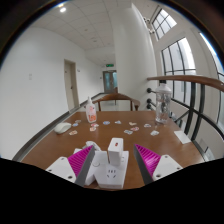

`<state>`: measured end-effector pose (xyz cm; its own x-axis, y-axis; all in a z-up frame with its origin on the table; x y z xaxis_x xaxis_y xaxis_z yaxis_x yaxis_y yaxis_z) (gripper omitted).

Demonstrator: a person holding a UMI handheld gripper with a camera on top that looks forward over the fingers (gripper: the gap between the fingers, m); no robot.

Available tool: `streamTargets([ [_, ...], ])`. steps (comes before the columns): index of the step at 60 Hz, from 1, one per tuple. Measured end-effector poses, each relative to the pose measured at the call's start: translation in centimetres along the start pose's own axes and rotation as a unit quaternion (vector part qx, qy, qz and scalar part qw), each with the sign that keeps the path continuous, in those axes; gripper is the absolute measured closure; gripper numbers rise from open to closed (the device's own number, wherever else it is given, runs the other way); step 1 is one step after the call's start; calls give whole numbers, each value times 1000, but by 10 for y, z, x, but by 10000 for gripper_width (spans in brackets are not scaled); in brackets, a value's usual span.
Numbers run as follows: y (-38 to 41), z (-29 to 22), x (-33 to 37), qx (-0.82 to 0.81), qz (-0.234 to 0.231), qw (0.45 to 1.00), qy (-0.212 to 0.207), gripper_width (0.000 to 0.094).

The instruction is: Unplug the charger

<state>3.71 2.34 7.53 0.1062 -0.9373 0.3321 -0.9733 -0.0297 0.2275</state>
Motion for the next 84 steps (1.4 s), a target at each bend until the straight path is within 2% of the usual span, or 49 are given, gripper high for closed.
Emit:
streamTargets([
  [6,-6,6,-35,1,24,999,25,258],
  [9,-12,9,-43,3,38,999,32,561],
  [11,-5,9,-45,-2,24,999,31,723],
  [18,-10,8,-46,14,48,999,16,829],
  [33,-10,4,-44,11,40,999,6,863],
  [35,-5,-8,-38,13,35,999,-23,862],
  [40,8,-78,-1,47,32,989,-138,864],
  [42,11,-100,14,40,26,988,-149,863],
  [46,14,-127,33,19,11,989,-145,864],
  [50,-5,-143,46,29,34,987,-152,864],
  [55,-34,-125,50,40,66,990,-119,857],
  [60,-56,-68,39,26,69,997,-38,847],
  [66,-78,-8,31,30,75,996,30,834],
  [74,-89,19,22,20,79,995,55,800],
  [84,-94,28,10,-10,72,995,66,728],
])
Point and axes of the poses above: the point between the fingertips, and its own axes, seen from behind it with the camera up: y to the left, z down, x backward, against the way the camera looks, the point moved 4 cm from there along x, backward, against the way the camera looks, and after that the axes turned 10 degrees about -x, right-handed, at the moved point
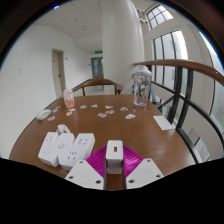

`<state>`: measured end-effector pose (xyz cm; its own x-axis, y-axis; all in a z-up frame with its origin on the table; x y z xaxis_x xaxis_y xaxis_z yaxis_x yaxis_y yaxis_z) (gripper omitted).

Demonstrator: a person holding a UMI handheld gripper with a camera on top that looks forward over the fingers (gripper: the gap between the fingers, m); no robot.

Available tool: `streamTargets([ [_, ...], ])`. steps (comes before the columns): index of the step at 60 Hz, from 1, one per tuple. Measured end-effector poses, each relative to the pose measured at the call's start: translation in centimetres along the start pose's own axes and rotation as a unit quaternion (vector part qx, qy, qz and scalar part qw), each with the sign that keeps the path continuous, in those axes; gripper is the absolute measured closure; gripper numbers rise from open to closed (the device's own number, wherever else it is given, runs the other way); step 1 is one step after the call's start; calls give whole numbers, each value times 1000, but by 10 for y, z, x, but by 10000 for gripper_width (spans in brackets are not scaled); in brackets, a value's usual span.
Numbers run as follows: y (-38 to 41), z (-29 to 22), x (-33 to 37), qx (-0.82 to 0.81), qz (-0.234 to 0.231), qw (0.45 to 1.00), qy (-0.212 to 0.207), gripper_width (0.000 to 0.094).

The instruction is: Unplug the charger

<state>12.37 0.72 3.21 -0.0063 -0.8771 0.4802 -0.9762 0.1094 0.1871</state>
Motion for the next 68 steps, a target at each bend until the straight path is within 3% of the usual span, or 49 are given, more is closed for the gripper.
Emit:
streamTargets([
  [2,-1,-3,1,-4,0,1000,-5,694],
  [3,-2,-5,2,-4,2,1000,-10,587],
  [6,-5,-8,4,5,9,1000,-18,401],
  [11,-3,-10,12,17,6,999,-26,149],
  [15,0,-10,20,22,1,999,-31,85],
  [29,-8,0,84,48,28,997,-61,81],
  [47,29,62,181,16,-29,996,-83,85],
  [68,-1,76,202,-8,-32,995,-95,105],
])
Point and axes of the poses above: the point between the fingertips, and its own axes, seen from behind it with the camera up: y to the left, z down, x backward, against the way the camera looks, the point moved 4 cm from there along x, backward, against the way the camera looks, and after that the axes turned 10 degrees about -x, right-handed, at the moved point
